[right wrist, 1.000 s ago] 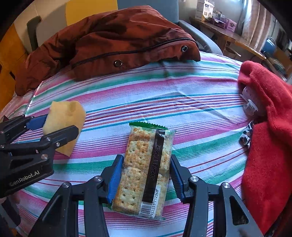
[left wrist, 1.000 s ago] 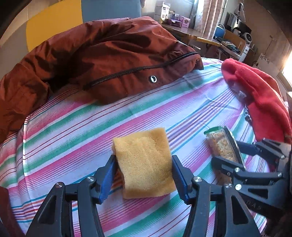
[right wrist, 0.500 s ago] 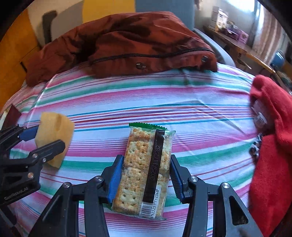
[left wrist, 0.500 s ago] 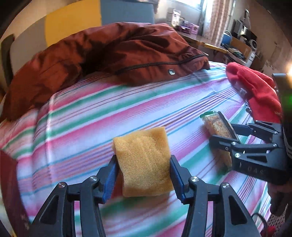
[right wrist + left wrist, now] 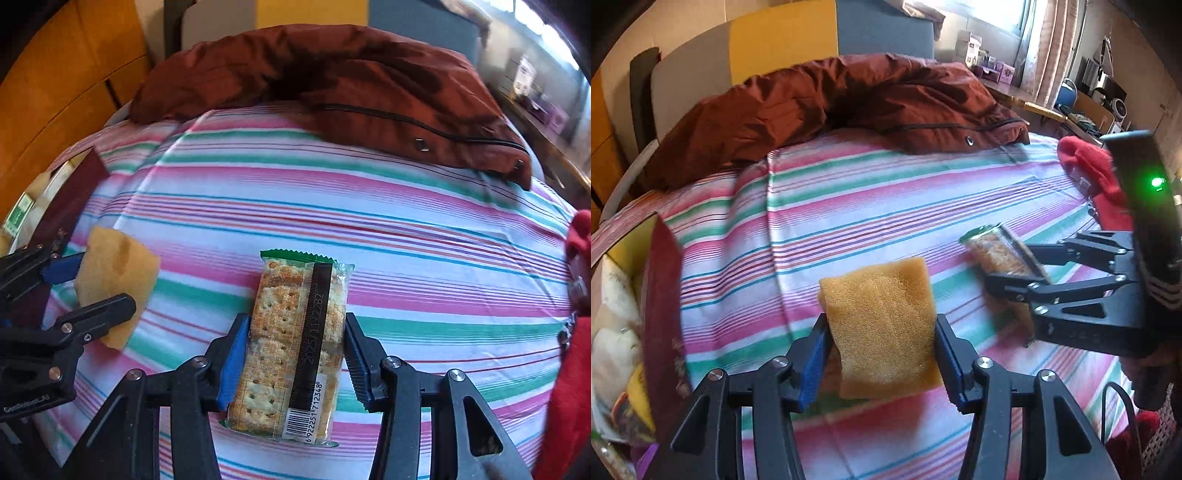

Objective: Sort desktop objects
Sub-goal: 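Carry the cracker packet and tan sponge into the gold tray and open both tools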

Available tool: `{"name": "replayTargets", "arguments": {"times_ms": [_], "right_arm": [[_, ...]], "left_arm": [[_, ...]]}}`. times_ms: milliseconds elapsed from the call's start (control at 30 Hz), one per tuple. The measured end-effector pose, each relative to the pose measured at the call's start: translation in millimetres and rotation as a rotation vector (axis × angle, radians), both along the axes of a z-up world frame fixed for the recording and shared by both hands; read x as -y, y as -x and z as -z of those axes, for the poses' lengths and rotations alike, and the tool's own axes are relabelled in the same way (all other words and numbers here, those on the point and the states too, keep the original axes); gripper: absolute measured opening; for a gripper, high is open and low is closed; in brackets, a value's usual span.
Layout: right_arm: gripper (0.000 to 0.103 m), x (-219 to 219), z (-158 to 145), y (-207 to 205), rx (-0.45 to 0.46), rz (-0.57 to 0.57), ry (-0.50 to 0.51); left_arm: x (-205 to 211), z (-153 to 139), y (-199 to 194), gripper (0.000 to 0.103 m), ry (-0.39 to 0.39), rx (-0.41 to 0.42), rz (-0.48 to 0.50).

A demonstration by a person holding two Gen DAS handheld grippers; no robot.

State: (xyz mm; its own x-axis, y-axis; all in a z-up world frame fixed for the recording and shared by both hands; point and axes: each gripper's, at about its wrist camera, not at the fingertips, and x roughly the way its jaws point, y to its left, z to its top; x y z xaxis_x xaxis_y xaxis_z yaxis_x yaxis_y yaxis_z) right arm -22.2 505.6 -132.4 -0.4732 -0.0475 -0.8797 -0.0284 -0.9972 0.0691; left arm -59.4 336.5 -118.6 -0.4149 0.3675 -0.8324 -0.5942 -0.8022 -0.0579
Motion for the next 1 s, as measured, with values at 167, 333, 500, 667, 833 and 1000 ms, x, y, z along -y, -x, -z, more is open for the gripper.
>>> {"name": "replayTargets", "arguments": {"times_ms": [167,333,500,667,833,1000], "right_arm": [[0.050,18.8,1.8,9.4,0.019,-0.040,-0.006],[0.050,39.9,4.7,16.6,0.033,-0.064,-0.020],[0.050,61.9,4.1,16.2,0.041,-0.087,-0.024],[0.050,79.1,2.2,13.3,0.050,-0.096,-0.024],[0.050,86.7,0.2,8.4,0.060,-0.071,-0.017],[0.050,99.0,-0.8,3.9,0.054,-0.065,-0.007]], "left_arm": [[17.4,-21.4,-11.3,0.054,-0.036,-0.049,0.003],[33.6,-42.2,-16.9,0.054,-0.072,-0.093,-0.010],[51.3,-56.5,-21.1,0.054,-0.102,-0.118,-0.031],[69.2,-64.5,-24.7,0.054,-0.116,-0.139,-0.056],[87.6,-75.6,-31.6,0.054,-0.134,-0.176,-0.076],[105.3,-84.6,-35.6,0.054,-0.151,-0.204,-0.099]]}}
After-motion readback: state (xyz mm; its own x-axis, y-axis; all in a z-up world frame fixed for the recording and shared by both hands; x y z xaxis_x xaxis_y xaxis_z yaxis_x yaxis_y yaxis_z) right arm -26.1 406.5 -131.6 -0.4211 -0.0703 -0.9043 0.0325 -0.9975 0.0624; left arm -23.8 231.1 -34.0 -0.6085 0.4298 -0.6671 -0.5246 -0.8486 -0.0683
